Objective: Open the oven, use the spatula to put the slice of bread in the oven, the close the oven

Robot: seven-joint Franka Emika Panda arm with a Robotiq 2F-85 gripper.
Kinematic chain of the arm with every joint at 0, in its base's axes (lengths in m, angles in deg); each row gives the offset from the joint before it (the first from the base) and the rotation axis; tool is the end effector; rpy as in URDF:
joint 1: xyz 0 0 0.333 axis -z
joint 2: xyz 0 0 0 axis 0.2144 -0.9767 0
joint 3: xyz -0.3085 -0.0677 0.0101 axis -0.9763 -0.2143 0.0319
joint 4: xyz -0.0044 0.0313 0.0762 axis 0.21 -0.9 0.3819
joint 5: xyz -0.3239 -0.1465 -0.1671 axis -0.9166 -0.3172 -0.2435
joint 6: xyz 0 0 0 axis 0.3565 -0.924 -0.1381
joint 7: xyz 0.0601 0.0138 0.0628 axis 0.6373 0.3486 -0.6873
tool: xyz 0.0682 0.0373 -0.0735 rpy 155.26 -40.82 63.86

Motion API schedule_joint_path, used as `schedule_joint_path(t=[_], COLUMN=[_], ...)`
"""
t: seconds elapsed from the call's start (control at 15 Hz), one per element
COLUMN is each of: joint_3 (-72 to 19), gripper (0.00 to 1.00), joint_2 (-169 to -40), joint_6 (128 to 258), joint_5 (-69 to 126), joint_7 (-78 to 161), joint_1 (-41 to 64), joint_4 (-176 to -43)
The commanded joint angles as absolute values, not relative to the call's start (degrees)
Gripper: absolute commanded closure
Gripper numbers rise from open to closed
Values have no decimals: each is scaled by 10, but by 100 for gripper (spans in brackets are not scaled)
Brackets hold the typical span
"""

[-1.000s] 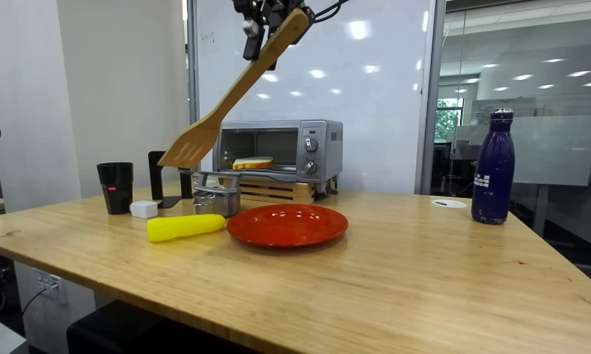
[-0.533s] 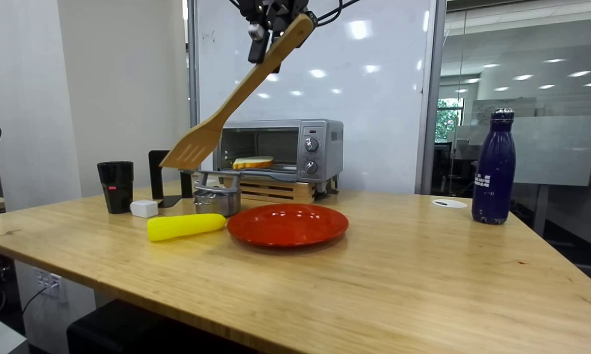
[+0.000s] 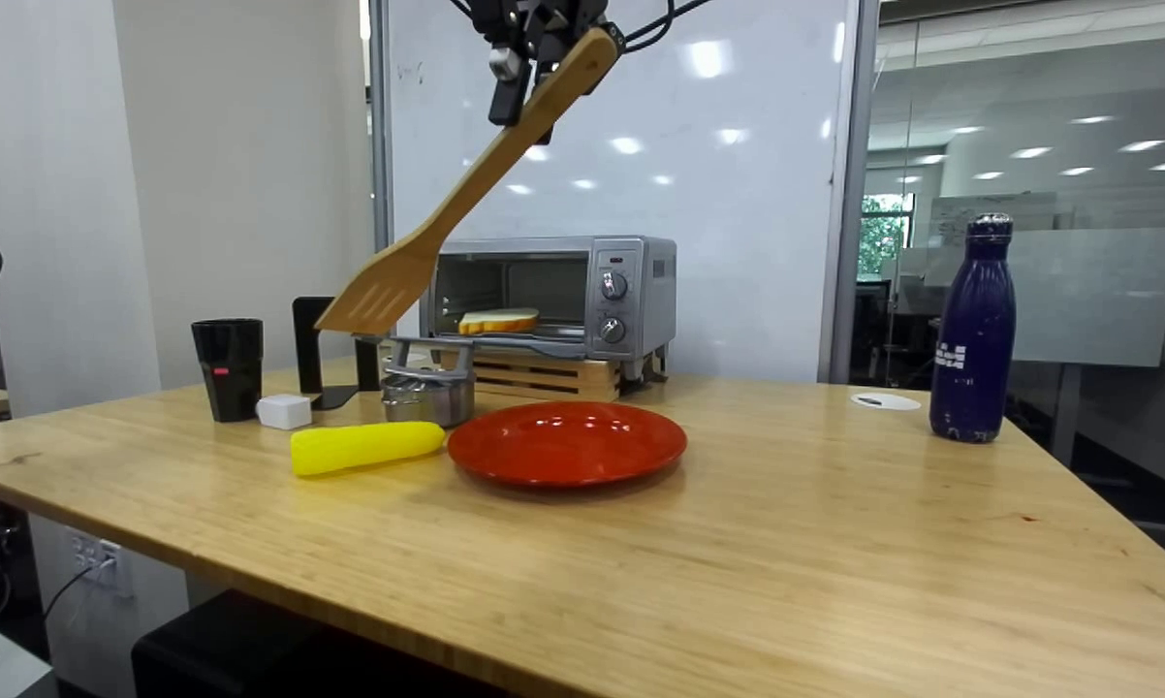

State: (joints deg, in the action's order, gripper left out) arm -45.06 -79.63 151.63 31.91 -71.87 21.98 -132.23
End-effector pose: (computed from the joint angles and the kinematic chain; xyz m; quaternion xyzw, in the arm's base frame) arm 0.4112 -0.2667 0.4986 -0.7766 -0.6178 0.0090 0.1228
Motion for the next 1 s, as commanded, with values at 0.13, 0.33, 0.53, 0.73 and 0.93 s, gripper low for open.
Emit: schedule_joint_path(t=[0.13,0.33,0.53,0.73,0.93], joint_3=[-442,-449,-450,-446,-440], gripper=[93,93,93,93,93], joint_2=[-815,-842,-872,-896,-918], joint_6=[1530,1534,1567,1645,1725], joint_5=[337,351,362,361,354], joint_7=[-725,-735,-740,-733,-735], joint_1=[240,250,269,286,297], joint_4=[-1325,-1323,-1332,-1357,-1390])
